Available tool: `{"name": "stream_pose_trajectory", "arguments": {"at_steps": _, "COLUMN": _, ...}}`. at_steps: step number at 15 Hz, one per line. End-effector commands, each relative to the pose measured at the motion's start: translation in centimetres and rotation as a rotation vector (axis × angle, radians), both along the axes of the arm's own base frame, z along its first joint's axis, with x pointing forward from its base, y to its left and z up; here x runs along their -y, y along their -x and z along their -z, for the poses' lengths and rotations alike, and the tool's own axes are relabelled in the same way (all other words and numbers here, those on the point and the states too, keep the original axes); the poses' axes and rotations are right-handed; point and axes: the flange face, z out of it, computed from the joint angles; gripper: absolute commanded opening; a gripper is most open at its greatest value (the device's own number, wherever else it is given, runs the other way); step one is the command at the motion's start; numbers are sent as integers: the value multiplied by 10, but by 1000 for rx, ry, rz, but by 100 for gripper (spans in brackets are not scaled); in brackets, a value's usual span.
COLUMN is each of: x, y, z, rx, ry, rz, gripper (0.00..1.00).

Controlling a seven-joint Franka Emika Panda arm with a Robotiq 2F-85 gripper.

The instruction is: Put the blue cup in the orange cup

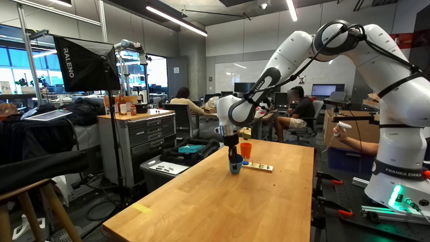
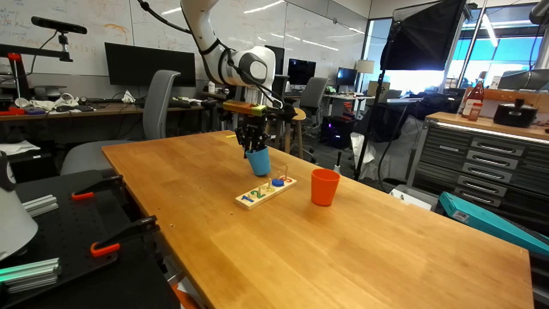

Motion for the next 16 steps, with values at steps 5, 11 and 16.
{"name": "stream_pose_trajectory", "arguments": {"at_steps": 5, "x": 30, "y": -28, "z": -17, "rx": 43, "ry": 3, "rz": 62, "gripper": 8}}
{"name": "stream_pose_trajectory", "arguments": {"at_steps": 11, "x": 63, "y": -60, "z": -86, "rx": 141, "ry": 9, "rz": 116, "gripper": 7}}
{"name": "stream_pose_trajectory", "arguments": {"at_steps": 16, "x": 96, "y": -81, "z": -147, "rx": 216, "ry": 23, "rz": 172, "gripper": 8}}
